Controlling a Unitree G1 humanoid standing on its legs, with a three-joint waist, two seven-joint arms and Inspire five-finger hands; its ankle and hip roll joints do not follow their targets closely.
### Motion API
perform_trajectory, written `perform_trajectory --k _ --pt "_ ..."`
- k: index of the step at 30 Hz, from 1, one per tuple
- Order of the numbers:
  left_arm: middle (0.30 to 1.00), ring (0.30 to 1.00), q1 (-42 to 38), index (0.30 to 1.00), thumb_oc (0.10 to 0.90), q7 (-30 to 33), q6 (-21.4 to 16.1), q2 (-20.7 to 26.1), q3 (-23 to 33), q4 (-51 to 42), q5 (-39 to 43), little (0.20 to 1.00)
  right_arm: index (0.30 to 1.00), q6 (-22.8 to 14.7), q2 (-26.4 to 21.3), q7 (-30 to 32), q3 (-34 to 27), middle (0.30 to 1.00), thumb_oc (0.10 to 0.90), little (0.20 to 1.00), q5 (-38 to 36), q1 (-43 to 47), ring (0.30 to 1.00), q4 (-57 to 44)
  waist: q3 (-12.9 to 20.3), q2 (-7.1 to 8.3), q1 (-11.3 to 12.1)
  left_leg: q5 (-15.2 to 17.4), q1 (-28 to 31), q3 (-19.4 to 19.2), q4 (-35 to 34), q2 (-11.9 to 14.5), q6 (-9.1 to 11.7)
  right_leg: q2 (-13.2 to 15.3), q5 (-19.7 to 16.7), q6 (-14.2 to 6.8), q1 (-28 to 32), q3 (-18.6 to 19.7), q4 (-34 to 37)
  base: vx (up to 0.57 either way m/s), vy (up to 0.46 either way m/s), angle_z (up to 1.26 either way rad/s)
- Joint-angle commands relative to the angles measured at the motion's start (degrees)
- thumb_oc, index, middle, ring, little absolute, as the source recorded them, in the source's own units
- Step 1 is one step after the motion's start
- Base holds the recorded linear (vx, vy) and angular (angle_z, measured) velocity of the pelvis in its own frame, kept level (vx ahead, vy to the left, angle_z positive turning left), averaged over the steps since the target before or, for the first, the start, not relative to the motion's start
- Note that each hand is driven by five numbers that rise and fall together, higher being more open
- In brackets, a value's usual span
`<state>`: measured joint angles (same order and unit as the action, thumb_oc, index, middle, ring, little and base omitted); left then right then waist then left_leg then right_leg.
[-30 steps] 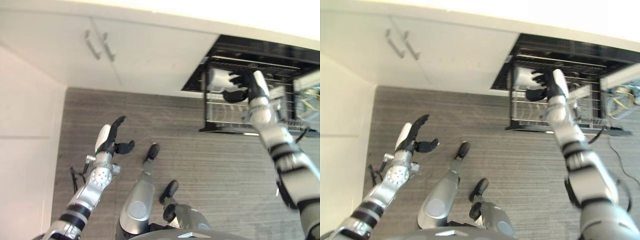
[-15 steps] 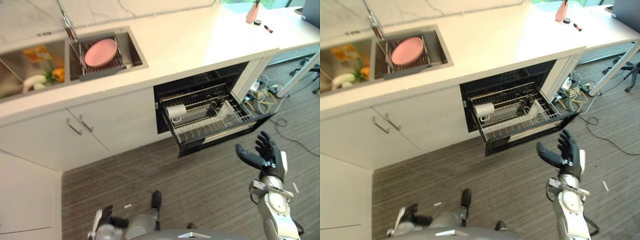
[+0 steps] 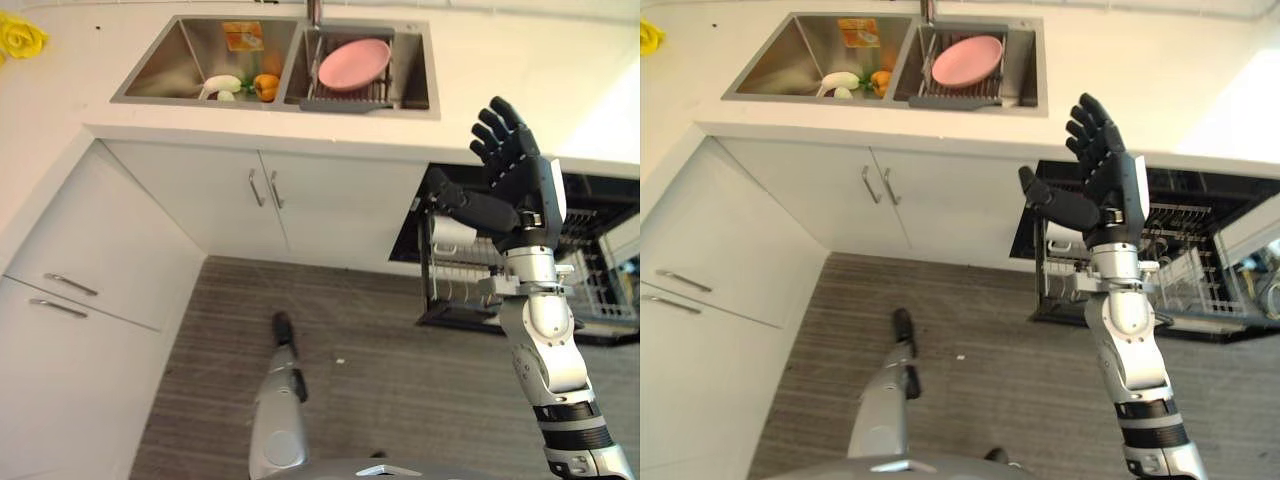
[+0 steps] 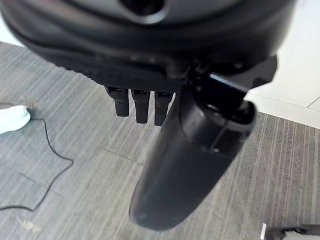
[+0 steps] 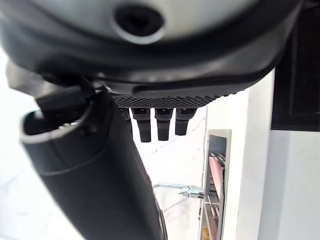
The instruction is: Place the dishes in the dishwasher.
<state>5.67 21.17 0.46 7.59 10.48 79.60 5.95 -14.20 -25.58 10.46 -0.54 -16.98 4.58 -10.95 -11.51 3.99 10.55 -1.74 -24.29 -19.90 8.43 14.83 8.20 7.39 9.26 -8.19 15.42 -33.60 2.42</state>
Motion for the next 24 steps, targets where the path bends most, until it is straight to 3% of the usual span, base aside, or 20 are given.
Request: perform_trajectory --k 1,2,3,4,5,6,7,9,10,11,12,16,24 --pt "0.900 0.900 -3.8 0.900 0.800 2.2 -1.2 4.2 -5.0 -2.9 -3.1 0.900 0.900 -4.8 -2.2 2.9 -4.9 0.900 0.800 0.900 7.5 -0.1 0.900 -8.4 4.3 0.31 -1.3 -7.7 10.1 4.2 -10.9 -8.5 -3.3 8.6 -1.8 -0.6 -0.5 6.3 -6.1 0.24 0.220 0.34" --pt "0.900 0.900 -4.4 0.900 0.800 2.3 -1.1 4.4 -5.6 -3.0 -3.4 0.900 0.900 -4.9 -1.5 3.9 -5.3 0.900 0.800 0.900 8.7 -0.5 0.900 -8.4 4.5 0.64 -2.1 -6.5 11.5 4.9 -11.6 -10.2 -4.6 10.2 -3.6 -0.7 -2.1 7.2 -10.9 0.23 0.359 0.38" --pt "0.900 0.900 -5.4 0.900 0.800 2.2 -0.8 4.6 -7.1 -3.7 -4.5 0.900 0.900 -4.6 0.0 5.2 -5.7 0.900 0.800 0.900 10.5 -0.6 0.900 -7.7 4.0 0.34 -4.4 -4.9 13.9 4.1 -12.3 -12.0 -7.2 11.5 -9.0 -0.7 -6.2 9.9 -20.0 0.31 0.454 0.35" --pt "0.900 0.900 -5.8 0.900 0.800 2.2 -1.0 5.0 -8.1 -4.6 -5.0 0.900 0.900 -4.6 0.9 5.3 -5.5 0.900 0.800 0.900 11.0 -0.9 0.900 -7.5 3.4 0.20 -6.0 -3.7 15.7 4.4 -12.9 -12.5 -7.9 10.1 -9.8 -1.0 -9.7 13.6 -24.8 0.26 0.417 0.52" --pt "0.900 0.900 -6.0 0.900 0.800 1.8 -0.8 5.4 -8.9 -5.2 -5.4 0.900 0.900 -4.3 1.5 5.5 -5.3 0.900 0.800 0.900 11.1 -0.6 0.900 -7.1 2.8 -0.60 -7.3 -2.6 17.1 5.1 -13.4 -12.4 -8.5 6.9 -8.4 -0.8 -14.2 17.5 -28.4 0.13 0.174 0.74" --pt "0.900 0.900 -6.0 0.900 0.800 1.8 -0.8 5.4 -8.9 -5.2 -5.4 0.900 0.900 -4.3 1.5 5.6 -5.3 0.900 0.800 0.900 11.1 -0.5 0.900 -7.1 2.8 -0.53 -7.1 -2.5 17.0 4.9 -13.4 -12.4 -8.5 7.0 -8.2 -0.8 -14.7 17.8 -28.9 0.21 0.161 0.77" --pt "0.900 0.900 -7.1 0.900 0.800 1.5 -1.1 5.6 -10.1 -6.4 -6.3 0.900 0.900 -4.4 1.3 5.4 -7.0 0.900 0.800 0.900 12.2 -2.3 0.900 -8.2 1.6 -1.37 -10.9 -1.2 19.2 7.5 -13.4 -12.7 -8.2 -2.0 -2.9 0.1 -21.5 25.8 -28.7 0.24 0.108 0.55" --pt "0.900 0.900 -7.5 0.900 0.800 1.3 -0.9 5.7 -10.1 -6.3 -6.8 0.900 0.900 -4.7 1.8 5.2 -7.8 0.900 0.800 0.900 11.4 -3.1 0.900 -8.5 1.0 -1.58 -11.7 -0.6 20.0 7.7 -13.4 -12.8 -8.1 -3.0 -1.3 1.0 -23.3 25.8 -25.5 0.19 0.056 0.13" --pt "0.900 0.900 -7.6 0.900 0.800 1.2 -0.7 5.8 -10.0 -6.2 -7.2 0.900 0.900 -4.8 2.5 5.4 -8.4 0.900 0.800 0.900 10.6 -3.5 0.900 -8.7 0.8 -1.81 -11.6 -0.5 20.3 7.4 -13.4 -12.4 -7.8 -2.0 -2.1 1.6 -23.6 23.8 -22.0 0.19 -0.056 0.68" --pt "0.900 0.900 -7.7 0.900 0.800 0.9 -0.6 6.1 -9.9 -5.9 -8.1 0.900 0.900 -5.1 3.8 6.2 -9.1 0.900 0.800 0.900 10.5 -4.0 0.900 -8.7 0.4 -1.54 -12.1 0.6 21.8 6.9 -13.4 -11.6 -7.1 -0.3 -4.7 1.6 -23.8 19.7 -13.7 0.25 -0.079 0.72" --pt "0.900 0.900 -7.7 0.900 0.800 0.8 -0.6 6.2 -9.8 -6.0 -8.1 0.900 0.900 -5.0 4.1 6.5 -9.4 0.900 0.800 0.900 10.8 -4.7 0.900 -8.5 0.5 -1.35 -12.5 1.0 22.4 6.9 -13.4 -11.5 -6.9 -0.1 -6.5 1.2 -24.1 19.5 -11.2 0.20 -0.066 0.62" --pt "0.900 0.900 -7.4 0.900 0.800 0.9 -0.6 5.6 -9.8 -6.4 -8.6 0.900 0.900 -4.6 4.3 7.8 -10.2 0.900 0.800 0.900 13.2 -6.0 0.900 -8.5 1.6 -0.66 -12.5 1.4 23.8 6.4 -13.4 -11.6 -6.7 1.0 -9.1 0.0 -21.6 17.6 -7.4 0.13 -0.066 0.00" --pt "0.900 0.900 -6.1 0.900 0.800 0.3 -0.3 2.6 -13.1 -6.3 -12.4 0.900 0.900 -4.1 1.8 8.8 -11.8 0.900 0.800 0.900 16.1 -6.5 0.900 -8.7 4.7 -2.75 -13.2 1.0 25.4 6.0 -13.4 -10.3 -4.9 -1.4 -8.7 1.5 -15.3 18.9 -0.6 0.10 -0.109 -0.25"
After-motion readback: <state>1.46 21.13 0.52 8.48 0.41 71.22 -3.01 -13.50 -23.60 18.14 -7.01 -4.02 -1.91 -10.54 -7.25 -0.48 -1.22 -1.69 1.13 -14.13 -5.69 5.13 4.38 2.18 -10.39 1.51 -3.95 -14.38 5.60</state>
